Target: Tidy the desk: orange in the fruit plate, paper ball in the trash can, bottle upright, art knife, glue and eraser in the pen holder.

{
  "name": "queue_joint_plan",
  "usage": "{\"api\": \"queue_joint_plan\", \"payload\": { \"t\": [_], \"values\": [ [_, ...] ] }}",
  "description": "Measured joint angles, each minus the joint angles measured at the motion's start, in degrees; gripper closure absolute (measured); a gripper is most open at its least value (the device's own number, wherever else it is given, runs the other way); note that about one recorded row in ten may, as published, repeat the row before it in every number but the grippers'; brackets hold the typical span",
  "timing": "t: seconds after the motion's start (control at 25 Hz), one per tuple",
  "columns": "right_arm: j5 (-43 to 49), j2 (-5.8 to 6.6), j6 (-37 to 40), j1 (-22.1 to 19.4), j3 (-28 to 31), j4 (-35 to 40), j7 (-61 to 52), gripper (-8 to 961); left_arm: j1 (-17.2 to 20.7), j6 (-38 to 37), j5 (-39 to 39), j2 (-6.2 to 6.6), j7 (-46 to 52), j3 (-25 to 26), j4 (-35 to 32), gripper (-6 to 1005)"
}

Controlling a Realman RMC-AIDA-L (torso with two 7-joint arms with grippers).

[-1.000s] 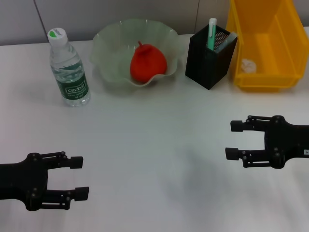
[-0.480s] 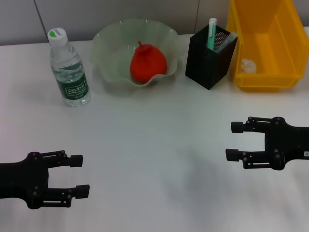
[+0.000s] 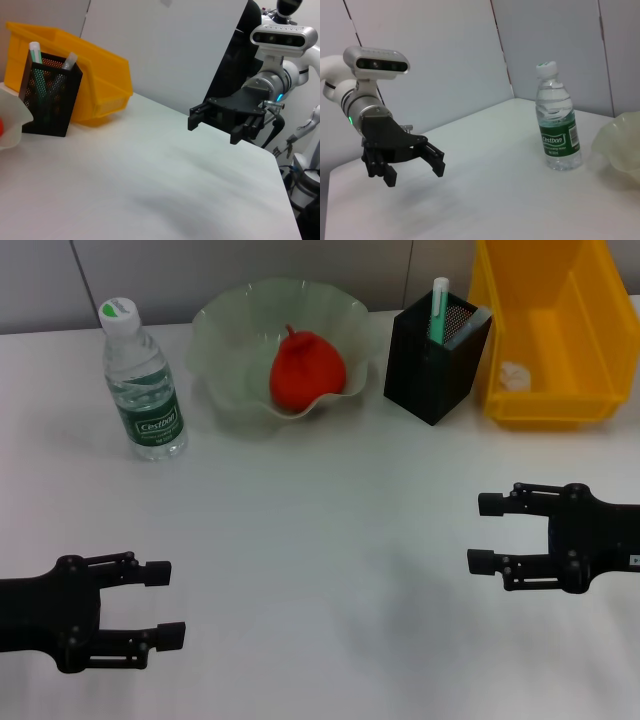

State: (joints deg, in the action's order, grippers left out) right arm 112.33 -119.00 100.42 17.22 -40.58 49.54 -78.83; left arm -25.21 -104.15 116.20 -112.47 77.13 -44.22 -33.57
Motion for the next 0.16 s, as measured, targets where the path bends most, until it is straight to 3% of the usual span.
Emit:
{"api": "queue_joint_plan", "payload": {
  "t": [0.16],
  "values": [
    [0.00,0.00,-0.04,0.00,0.07,-0.06,0.00,169,0.08,0.09,0.00,-0.03,-0.10,0.01,0.00,172]
  ]
}}
